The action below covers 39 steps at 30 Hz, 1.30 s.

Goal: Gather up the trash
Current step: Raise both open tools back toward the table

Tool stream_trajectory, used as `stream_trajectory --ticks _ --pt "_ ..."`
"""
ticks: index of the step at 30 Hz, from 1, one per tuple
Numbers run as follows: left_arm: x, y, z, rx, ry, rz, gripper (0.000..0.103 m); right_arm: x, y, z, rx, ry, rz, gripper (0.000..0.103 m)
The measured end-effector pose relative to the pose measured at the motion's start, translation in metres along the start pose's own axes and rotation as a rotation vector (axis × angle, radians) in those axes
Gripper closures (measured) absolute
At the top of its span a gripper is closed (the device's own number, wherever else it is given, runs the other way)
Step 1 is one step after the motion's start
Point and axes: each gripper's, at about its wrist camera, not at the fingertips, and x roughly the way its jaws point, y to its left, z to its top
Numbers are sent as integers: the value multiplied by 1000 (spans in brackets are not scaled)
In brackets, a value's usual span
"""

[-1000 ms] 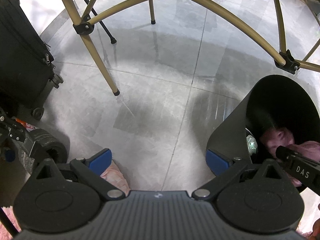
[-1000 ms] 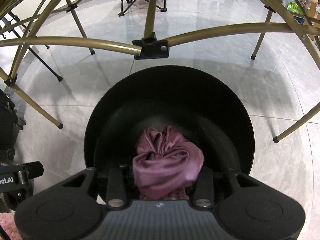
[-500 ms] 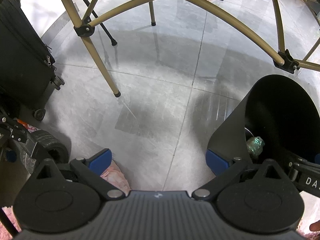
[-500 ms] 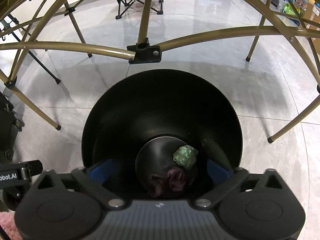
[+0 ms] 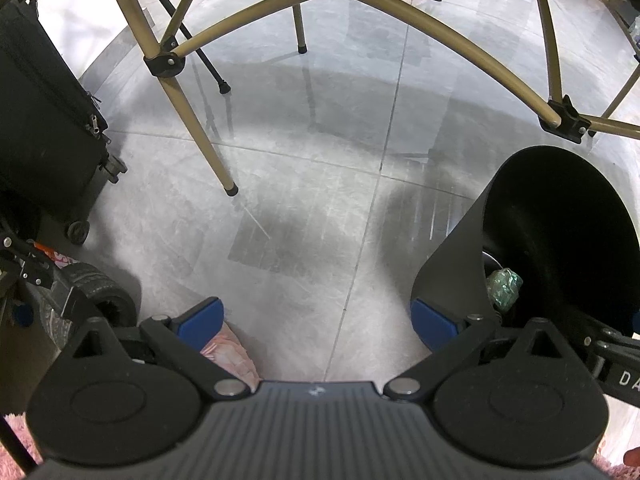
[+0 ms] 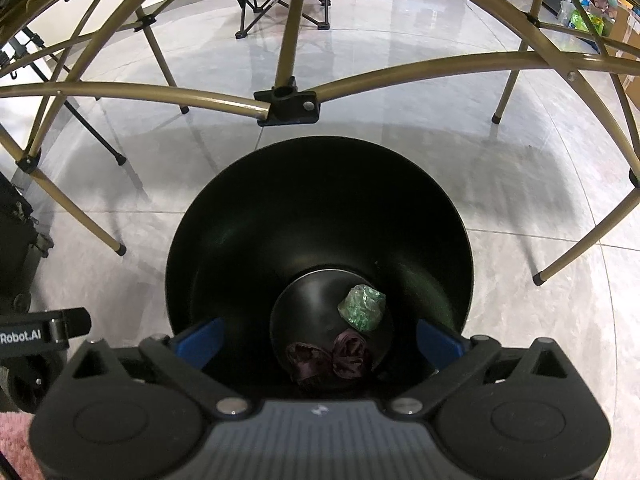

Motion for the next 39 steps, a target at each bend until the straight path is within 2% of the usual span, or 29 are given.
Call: stream_trajectory --ticks 8,20,29,39 --pt "-7 -5 -2 20 -17 -11 1 -10 -4 -5 -6 -13 5 0" --pt "-32 -10 -8 43 -93 -42 1 -46 -16 -14 -15 -87 27 0" --pt "-58 -19 -14 69 -173 -65 1 -78 -29 -20 -24 -191 64 0" --pt "-98 -33 -19 95 -308 -98 1 -121 -55 -27 4 -338 86 0"
